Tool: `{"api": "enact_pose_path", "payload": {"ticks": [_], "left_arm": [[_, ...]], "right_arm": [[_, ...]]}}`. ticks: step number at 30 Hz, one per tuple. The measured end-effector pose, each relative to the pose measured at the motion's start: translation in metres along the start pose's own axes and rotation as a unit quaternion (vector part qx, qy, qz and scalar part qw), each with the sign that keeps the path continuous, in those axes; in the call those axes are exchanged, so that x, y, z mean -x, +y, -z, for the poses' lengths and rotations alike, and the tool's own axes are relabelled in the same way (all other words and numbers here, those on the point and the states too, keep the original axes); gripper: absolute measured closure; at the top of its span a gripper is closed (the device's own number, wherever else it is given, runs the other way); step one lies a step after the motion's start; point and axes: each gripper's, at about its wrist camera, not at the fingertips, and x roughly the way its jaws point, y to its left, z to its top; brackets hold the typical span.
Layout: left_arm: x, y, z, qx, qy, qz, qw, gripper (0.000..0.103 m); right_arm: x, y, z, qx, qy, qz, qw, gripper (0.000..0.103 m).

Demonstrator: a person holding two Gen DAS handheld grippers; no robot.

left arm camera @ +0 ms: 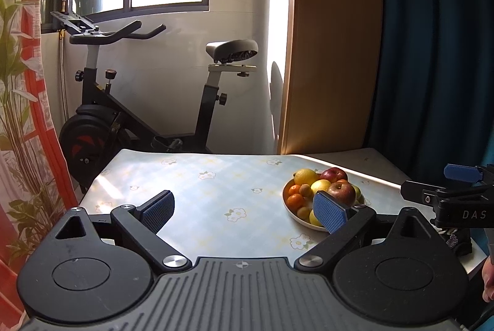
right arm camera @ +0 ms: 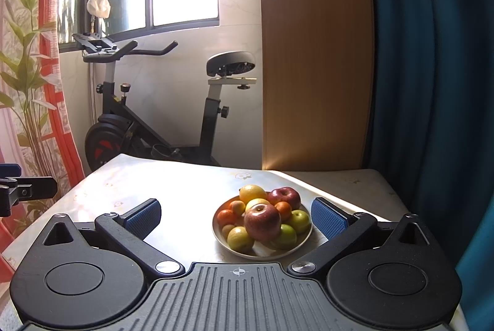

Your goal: Organize fruits

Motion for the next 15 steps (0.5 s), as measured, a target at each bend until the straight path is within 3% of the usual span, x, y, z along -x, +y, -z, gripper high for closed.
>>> {"api": "enact_pose_path", "payload": {"ticks": [15], "left_arm": [[0.0004,0.0011,0.0004,-0.003,0.001,0.006,1.0,0.005]], "right_arm": [[0.0004,0.0003,-0.0003,0.0,0.0,0.0,1.0,0.0]]}}
